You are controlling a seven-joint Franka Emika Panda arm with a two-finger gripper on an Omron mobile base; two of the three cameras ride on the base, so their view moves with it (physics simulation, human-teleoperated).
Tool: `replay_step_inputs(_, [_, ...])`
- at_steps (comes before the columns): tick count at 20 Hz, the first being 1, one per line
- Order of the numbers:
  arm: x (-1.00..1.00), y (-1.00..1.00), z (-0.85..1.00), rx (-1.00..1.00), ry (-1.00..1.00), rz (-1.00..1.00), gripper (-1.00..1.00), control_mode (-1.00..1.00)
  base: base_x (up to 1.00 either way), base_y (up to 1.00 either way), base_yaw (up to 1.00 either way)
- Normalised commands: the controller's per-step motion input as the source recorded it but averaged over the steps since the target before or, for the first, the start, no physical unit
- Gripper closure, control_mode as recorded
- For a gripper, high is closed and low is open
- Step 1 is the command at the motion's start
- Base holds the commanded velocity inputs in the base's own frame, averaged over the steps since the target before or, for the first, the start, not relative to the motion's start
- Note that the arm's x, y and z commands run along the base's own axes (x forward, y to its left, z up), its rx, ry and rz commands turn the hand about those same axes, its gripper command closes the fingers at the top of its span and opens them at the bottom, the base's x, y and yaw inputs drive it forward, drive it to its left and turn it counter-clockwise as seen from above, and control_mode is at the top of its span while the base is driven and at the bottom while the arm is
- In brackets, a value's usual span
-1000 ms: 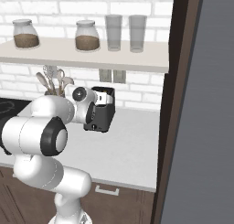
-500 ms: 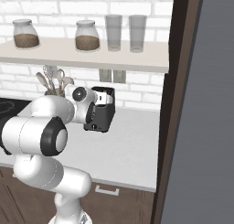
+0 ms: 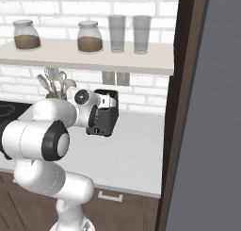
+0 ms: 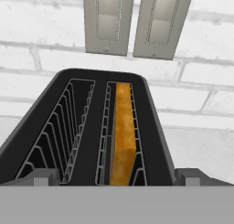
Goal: Start the toaster. Once the lever pops up, take the bread to the plate on the dining counter.
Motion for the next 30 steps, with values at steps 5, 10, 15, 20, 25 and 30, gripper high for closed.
replay_step_inputs(5, [0.0, 0.0, 0.0, 0.0, 0.0, 0.0, -1.0, -1.0, 0.0, 0.0, 0.0])
replay_step_inputs(10, [0.0, 0.0, 0.0, 0.0, 0.0, 0.0, -1.0, -1.0, 0.0, 0.0, 0.0])
replay_step_inputs(15, [0.0, 0.0, 0.0, 0.0, 0.0, 0.0, -1.0, -1.0, 0.0, 0.0, 0.0])
replay_step_inputs(20, [0.0, 0.0, 0.0, 0.0, 0.0, 0.0, -1.0, -1.0, 0.0, 0.0, 0.0])
replay_step_inputs(25, [0.0, 0.0, 0.0, 0.0, 0.0, 0.0, -1.0, -1.0, 0.0, 0.0, 0.0])
replay_step_inputs(30, [0.0, 0.0, 0.0, 0.0, 0.0, 0.0, -1.0, -1.0, 0.0, 0.0, 0.0])
